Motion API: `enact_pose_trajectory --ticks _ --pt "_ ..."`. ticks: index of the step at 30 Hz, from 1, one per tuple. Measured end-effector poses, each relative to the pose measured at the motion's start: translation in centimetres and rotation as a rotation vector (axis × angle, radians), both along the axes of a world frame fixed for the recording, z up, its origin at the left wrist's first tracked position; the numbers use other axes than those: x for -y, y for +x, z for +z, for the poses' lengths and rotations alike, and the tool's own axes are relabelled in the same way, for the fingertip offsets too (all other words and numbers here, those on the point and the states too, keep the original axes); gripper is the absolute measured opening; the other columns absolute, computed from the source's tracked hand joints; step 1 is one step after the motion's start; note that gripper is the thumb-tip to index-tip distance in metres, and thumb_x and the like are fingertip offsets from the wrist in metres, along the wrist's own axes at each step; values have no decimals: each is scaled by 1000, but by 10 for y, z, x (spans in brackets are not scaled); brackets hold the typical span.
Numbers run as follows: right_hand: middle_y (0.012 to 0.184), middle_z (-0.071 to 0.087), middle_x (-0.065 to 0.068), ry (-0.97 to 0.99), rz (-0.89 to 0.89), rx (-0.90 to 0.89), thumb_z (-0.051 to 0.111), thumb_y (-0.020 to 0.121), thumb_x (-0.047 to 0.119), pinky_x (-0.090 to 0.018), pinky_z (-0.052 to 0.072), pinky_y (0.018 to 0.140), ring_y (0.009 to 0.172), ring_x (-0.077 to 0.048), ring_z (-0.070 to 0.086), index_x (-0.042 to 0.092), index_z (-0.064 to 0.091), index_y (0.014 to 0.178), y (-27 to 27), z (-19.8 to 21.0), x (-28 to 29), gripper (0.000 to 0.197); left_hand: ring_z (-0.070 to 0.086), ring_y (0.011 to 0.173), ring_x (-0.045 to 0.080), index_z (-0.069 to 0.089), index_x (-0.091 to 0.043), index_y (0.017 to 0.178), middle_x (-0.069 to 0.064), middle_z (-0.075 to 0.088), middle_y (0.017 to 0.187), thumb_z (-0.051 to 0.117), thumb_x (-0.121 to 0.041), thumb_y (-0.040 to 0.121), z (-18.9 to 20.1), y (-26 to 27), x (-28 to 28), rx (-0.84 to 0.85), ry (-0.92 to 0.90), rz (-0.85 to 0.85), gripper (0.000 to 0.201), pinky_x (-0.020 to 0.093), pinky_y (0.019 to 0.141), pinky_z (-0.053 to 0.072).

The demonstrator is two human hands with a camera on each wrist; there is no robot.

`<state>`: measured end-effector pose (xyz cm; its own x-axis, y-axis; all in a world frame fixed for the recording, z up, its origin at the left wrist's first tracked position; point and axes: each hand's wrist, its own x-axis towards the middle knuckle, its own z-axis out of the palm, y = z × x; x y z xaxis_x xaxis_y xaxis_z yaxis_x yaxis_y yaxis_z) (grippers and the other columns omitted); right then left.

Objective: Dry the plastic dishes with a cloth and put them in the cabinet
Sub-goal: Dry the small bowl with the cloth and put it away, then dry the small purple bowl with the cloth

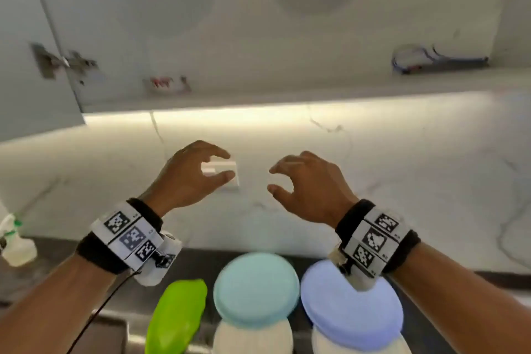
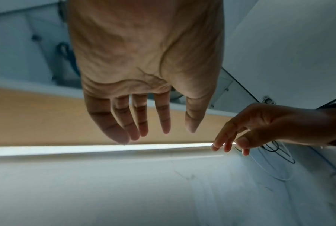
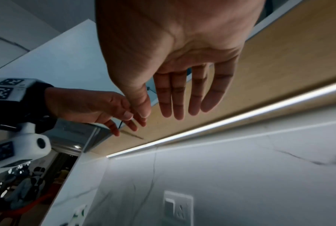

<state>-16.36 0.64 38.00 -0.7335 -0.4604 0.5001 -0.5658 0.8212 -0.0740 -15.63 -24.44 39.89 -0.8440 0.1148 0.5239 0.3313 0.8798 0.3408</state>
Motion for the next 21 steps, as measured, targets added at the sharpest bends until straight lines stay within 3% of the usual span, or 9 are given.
enact_pose_trajectory --ticks 3,5,7,10,12,16,19,21 --pt "128 62 16 46 -78 134 49 95 55 -36 45 88 121 -16 52 35 62 127 18 -53 -38 40 66 93 8 64 -46 97 -13 65 111 63 -69 64 -79 14 -27 140 70 -53 40 31 86 51" --pt "124 65 13 52 -128 239 51 93 54 -37 47 89 118 -18 55 35 64 123 29 -95 -65 37 66 94 9 62 -48 95 -11 67 109 58 -73 60 -141 27 -48 290 108 -93 43 33 87 52" --pt "120 68 10 46 -174 339 54 92 52 -35 48 89 115 -20 59 35 67 119 45 -137 -91 34 64 96 11 62 -46 98 -9 67 109 57 -72 59 -202 46 -70 430 130 -126 48 32 89 50" --pt "120 68 12 56 -231 456 54 93 51 -32 45 87 116 -17 59 36 68 118 68 -197 -124 32 58 107 9 63 -35 111 -10 63 114 62 -68 61 -275 78 -97 578 155 -168 60 21 88 40" --pt "121 66 13 63 -261 557 54 93 50 -32 44 86 118 -16 58 37 66 119 86 -233 -140 31 56 112 10 63 -30 117 -9 62 117 60 -69 63 -316 98 -112 651 149 -224 67 24 92 41" --pt "119 66 13 52 -323 705 53 93 49 -32 43 85 118 -16 57 35 65 120 120 -286 -159 32 47 130 16 51 -31 140 -4 53 140 62 -62 72 -366 122 -137 707 9 -302 75 38 109 38" --pt "109 68 13 -1 -366 742 54 92 48 -29 42 75 108 -15 61 34 68 112 143 -310 -171 29 30 144 21 36 -25 151 0 34 156 64 -56 75 -383 128 -153 755 -65 -283 86 35 116 28" --pt "110 68 14 -57 -438 737 54 91 50 -33 49 81 108 -14 61 35 68 112 153 -320 -185 29 26 146 25 30 -23 154 3 27 159 60 -62 74 -390 128 -161 778 -92 -263 93 37 116 27"
